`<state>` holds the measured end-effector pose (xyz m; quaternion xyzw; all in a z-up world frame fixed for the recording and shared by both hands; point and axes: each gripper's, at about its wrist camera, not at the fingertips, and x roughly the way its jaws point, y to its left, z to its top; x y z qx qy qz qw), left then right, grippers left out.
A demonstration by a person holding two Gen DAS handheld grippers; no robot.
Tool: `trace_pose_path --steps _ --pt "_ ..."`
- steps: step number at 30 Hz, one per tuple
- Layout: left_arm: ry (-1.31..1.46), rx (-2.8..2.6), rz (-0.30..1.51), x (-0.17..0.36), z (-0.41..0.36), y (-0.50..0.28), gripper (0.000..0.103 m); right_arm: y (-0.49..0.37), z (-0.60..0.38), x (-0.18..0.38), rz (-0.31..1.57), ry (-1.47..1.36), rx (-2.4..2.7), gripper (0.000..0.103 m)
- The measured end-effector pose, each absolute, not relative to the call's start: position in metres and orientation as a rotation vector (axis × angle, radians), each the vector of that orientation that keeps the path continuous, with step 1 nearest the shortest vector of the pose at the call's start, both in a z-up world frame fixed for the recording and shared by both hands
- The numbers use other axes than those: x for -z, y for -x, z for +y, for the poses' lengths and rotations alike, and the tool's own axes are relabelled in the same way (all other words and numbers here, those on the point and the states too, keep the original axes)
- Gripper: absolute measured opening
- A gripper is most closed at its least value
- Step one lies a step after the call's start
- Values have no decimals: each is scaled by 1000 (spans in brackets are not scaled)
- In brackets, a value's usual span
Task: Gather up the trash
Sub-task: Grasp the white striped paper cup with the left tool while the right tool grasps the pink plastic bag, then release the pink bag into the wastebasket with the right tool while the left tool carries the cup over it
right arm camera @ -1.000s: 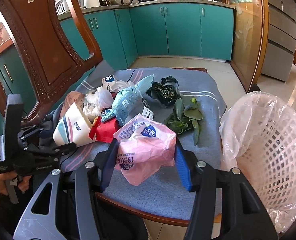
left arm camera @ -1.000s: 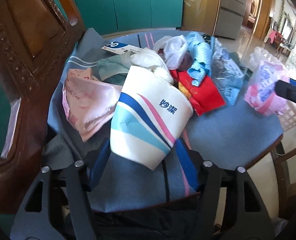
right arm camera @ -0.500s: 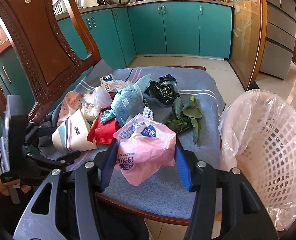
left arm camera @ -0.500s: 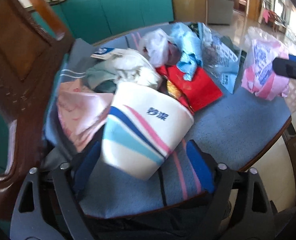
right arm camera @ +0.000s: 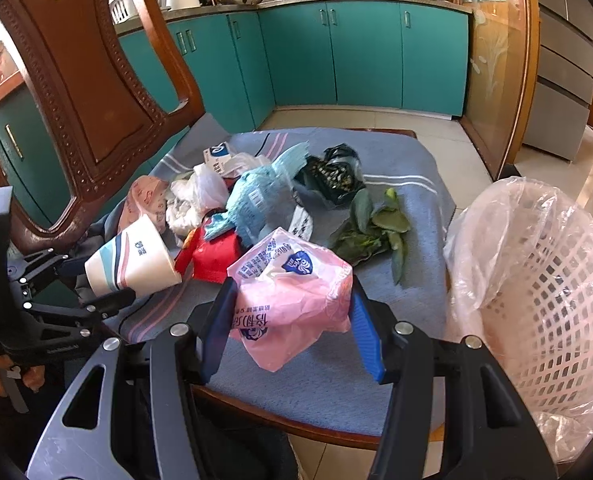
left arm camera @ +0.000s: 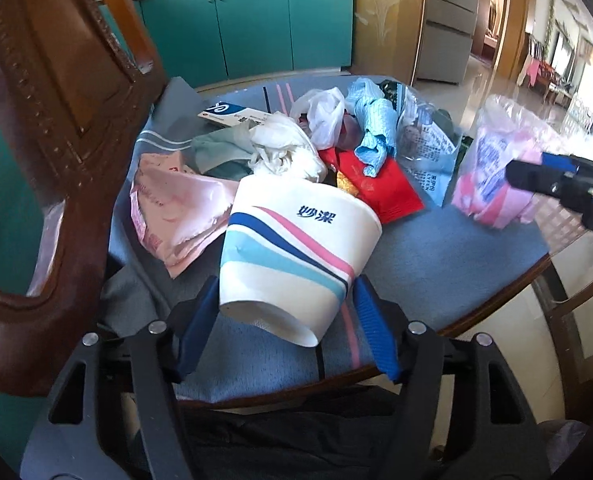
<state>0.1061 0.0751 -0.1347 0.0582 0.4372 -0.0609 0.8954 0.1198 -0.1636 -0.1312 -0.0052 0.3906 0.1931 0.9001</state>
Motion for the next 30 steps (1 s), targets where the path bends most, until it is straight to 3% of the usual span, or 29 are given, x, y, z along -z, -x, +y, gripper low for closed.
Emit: trace_pose_path --steps 12,17,21,25,28,30 --pt "-76 118 780 83 68 -78 67 -116 -211 95 690 -48 -309 54" --pt "-89 211 720 52 33 -77 67 -115 -272 76 617 -30 -98 55" --pt "-127 327 708 41 -17 -92 67 -121 -325 92 699 -76 34 55" --pt "-158 486 716 41 -80 -111 67 -124 -362 114 771 -178 86 59" --pt "-187 563 748 49 -122 -128 67 -114 -384 117 753 -265 97 74" --pt "-198 607 769 53 -145 -136 68 -103 -393 116 723 -289 110 75"
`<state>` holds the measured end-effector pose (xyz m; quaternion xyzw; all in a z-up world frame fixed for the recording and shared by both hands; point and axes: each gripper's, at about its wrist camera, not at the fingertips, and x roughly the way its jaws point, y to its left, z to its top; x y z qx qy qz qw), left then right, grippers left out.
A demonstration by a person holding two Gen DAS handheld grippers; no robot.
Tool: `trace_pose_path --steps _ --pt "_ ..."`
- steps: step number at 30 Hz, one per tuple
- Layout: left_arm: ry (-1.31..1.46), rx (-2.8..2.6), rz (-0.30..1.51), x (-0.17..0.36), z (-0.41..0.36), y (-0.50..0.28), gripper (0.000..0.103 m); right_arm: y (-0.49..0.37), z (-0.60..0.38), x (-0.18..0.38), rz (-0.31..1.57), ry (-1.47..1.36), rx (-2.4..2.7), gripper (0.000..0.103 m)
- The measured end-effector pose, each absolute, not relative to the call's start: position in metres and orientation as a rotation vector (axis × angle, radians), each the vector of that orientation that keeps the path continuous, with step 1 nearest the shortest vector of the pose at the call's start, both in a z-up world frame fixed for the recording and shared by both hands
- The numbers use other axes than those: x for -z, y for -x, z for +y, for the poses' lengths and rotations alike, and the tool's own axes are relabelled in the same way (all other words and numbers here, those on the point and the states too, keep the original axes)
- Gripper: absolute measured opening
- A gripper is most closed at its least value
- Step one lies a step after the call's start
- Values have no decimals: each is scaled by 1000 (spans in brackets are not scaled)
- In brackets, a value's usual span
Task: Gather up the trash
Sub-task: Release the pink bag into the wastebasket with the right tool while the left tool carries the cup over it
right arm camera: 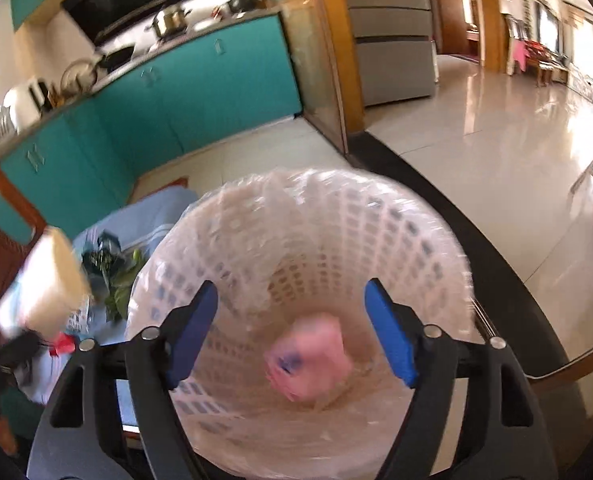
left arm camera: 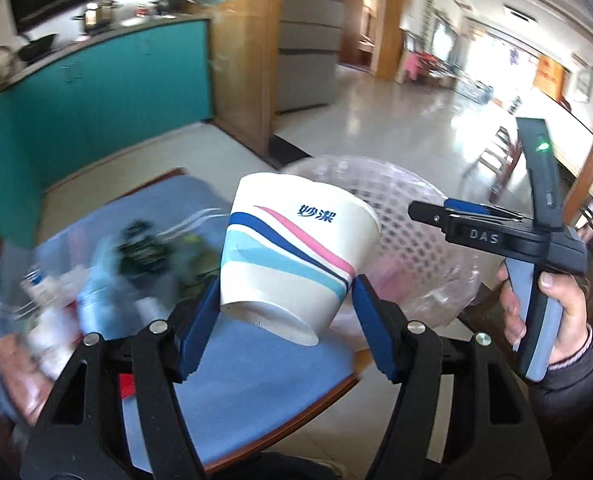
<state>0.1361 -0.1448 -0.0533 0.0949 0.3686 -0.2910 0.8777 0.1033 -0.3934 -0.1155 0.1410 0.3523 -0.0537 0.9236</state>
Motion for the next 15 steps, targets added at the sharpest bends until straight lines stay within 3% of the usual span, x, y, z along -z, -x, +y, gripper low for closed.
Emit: trace_pose_path --steps 6,8,9,15 --pt "-222 765 843 71 -210 -157 70 -76 -428 105 643 -333 198 76" --pt "-217 796 863 77 -219 -164 77 -74 -436 104 637 -361 213 76" --pt "-215 792 873 80 -221 -166 86 -73 -438 105 638 -368 215 76" --pt "-196 547 809 78 -165 -163 88 -78 -422 106 640 -336 198 76"
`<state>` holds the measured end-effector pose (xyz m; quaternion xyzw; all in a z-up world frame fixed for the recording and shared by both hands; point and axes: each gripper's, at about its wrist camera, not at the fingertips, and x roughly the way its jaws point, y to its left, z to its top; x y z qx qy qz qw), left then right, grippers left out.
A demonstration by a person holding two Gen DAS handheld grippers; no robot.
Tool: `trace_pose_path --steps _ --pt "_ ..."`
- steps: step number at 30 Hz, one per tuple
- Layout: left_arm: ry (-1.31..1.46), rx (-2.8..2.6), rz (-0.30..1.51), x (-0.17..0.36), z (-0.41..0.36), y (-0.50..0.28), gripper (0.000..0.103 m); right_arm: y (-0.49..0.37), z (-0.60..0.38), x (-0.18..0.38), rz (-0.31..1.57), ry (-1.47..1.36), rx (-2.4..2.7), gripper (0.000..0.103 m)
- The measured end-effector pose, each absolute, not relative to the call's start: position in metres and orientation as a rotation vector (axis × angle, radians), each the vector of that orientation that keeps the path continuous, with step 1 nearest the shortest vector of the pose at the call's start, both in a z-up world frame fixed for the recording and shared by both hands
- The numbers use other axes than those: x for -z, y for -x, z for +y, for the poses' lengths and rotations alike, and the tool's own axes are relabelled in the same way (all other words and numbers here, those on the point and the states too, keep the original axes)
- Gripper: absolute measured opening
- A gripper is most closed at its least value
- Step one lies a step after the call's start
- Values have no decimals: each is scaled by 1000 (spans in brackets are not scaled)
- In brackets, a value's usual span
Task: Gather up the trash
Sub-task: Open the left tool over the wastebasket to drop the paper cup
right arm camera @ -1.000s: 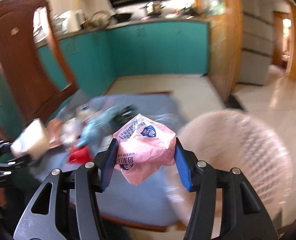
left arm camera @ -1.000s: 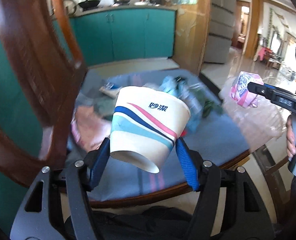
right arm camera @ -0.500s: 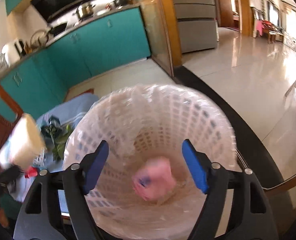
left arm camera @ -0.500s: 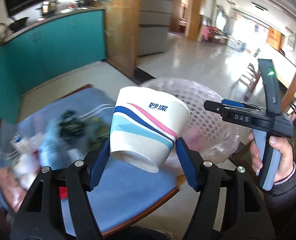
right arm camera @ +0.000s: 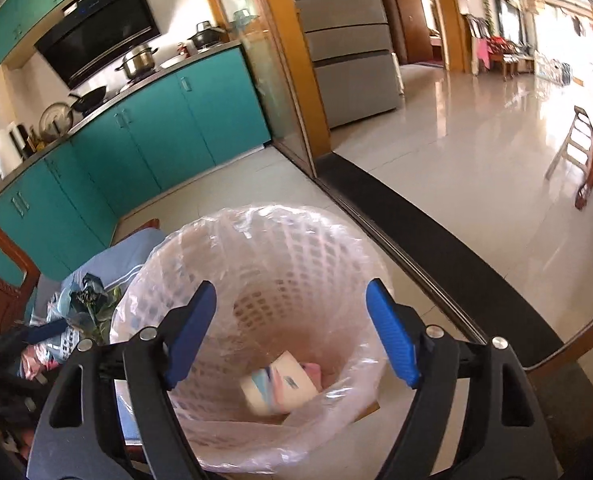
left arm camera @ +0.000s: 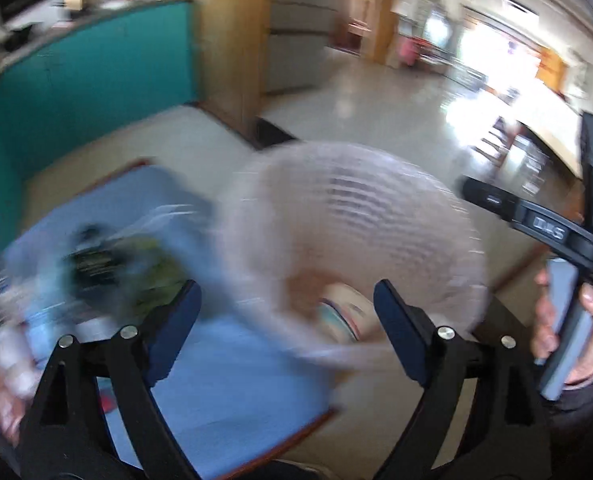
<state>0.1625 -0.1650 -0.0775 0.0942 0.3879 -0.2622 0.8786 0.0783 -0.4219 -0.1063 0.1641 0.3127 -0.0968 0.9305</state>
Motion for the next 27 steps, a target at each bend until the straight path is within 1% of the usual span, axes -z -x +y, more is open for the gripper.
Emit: trace_pose_path --steps 4,10,14,19,20,21,22,23,24,26,27 --pt "-133 228 771 73 -84 -165 88 -100 -379 101 649 -282 80 76" --pt "11 6 844 91 16 -159 88 -134 -269 95 677 -182 -214 76" --pt "31 -48 865 98 54 -139 88 -161 -185 106 715 -73 -367 76" --pt "69 -35 914 116 72 -140 88 -193 -148 129 846 -105 -428 76" --pt "68 -19 917 118 70 -140 88 -196 -145 132 860 -88 -420 73" --pt "64 -6 916 120 69 -140 88 -198 -144 134 867 -68 -413 65" --pt "55 15 917 122 66 -139 88 -197 -140 136 873 -62 -418 38" --pt "50 32 920 124 63 -141 88 -197 -142 139 890 -74 -430 22" --pt "49 51 924 126 60 -142 88 -196 -147 140 902 -105 -439 20" --pt "52 80 928 130 54 -140 88 -191 -156 138 888 -129 -437 9" --pt "55 93 931 131 51 -143 88 -189 -158 138 882 -130 -432 7"
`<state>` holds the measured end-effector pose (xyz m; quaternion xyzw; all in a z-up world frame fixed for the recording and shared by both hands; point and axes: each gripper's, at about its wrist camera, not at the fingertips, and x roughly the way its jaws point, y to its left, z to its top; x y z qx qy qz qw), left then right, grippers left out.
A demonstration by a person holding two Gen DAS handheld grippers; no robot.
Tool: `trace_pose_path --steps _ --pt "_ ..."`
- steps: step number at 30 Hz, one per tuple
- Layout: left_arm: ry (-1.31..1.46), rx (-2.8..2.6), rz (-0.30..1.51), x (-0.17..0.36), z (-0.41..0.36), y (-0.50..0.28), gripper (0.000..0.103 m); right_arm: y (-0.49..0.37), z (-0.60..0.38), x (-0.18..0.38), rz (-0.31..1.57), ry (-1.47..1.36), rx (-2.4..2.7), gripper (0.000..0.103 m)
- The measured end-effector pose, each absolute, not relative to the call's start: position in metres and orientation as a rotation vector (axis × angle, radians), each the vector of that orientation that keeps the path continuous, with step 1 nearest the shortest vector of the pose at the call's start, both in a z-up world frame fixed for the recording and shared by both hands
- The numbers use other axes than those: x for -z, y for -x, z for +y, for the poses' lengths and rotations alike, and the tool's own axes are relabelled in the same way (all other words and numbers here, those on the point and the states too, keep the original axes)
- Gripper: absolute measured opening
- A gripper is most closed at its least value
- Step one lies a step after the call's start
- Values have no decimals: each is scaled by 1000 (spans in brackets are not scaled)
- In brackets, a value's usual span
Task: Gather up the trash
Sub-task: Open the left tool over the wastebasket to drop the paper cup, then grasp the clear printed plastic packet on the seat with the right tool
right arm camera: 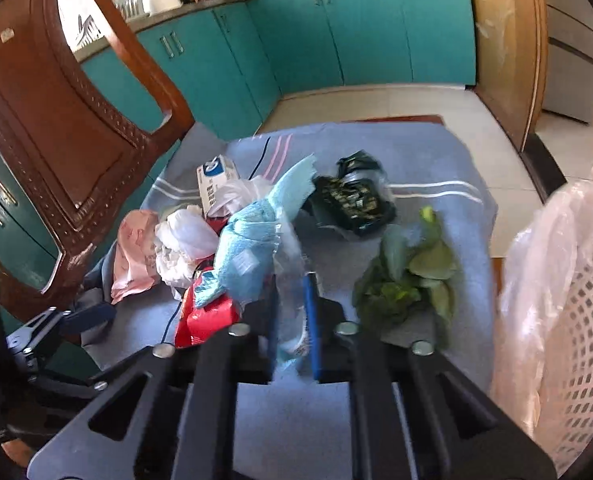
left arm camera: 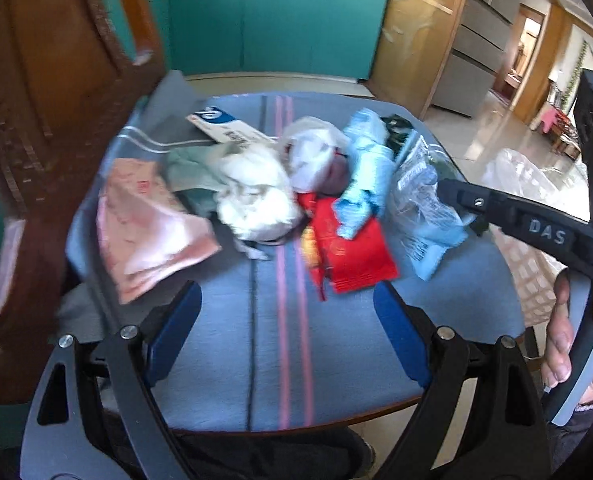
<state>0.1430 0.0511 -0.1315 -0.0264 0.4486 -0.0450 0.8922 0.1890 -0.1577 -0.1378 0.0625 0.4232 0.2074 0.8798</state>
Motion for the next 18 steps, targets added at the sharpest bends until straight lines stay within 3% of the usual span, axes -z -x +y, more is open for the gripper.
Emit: trace_pose_path --steps 8,10,11,12,18 --pt "46 151 982 147 18 -177 93 -171 -194 131 884 -154 -365 6" --pt "66 169 997 156 14 -186 83 -171 -196 132 889 -162 -364 6" --pt "73 181 1010 159 14 -187 63 -170 -198 133 891 -164 -362 6" --pt "86 199 1035 164 14 -189 56 -168 -200 133 892 -164 -362 6" --pt "88 224 1017 160 22 -173 37 -163 -198 135 891 -160 -372 6"
